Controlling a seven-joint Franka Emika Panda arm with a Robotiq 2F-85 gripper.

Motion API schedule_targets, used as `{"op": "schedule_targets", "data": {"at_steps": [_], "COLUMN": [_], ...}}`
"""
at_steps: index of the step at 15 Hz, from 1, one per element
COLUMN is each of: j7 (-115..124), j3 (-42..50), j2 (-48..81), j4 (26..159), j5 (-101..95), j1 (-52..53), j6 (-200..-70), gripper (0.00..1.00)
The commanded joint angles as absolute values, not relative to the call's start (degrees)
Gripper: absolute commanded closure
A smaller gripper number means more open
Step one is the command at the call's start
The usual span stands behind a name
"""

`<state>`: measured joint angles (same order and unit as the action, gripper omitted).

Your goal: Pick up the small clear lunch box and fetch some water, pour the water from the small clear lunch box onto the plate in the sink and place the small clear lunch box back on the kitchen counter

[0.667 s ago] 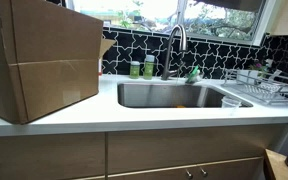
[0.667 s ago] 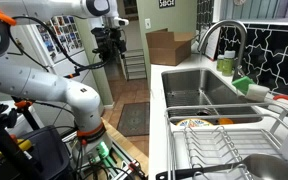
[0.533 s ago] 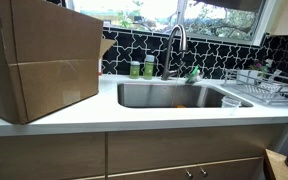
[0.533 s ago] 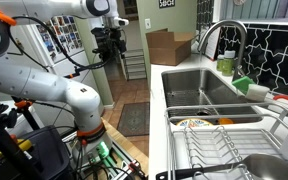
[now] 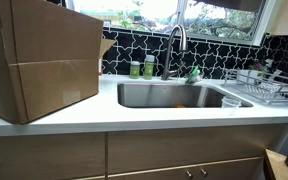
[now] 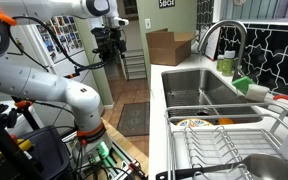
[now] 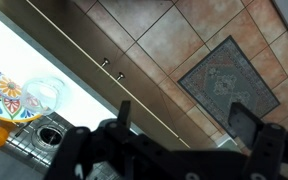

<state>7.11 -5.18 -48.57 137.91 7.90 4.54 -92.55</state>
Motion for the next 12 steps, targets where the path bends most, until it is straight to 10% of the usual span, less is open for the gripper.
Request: {"op": "schedule_targets", "data": {"at_steps": [1,12], "j7": [6.15,-13.47], "j3": [-4.57,9.56], "j2": [-48.12,-47.01], "j4": [137.95,142.52], "j5": [7.37,2.10], "j1": [3.19,-0.97], "j6": [-93.09,-102.19], "gripper": [0.00,0.00]}}
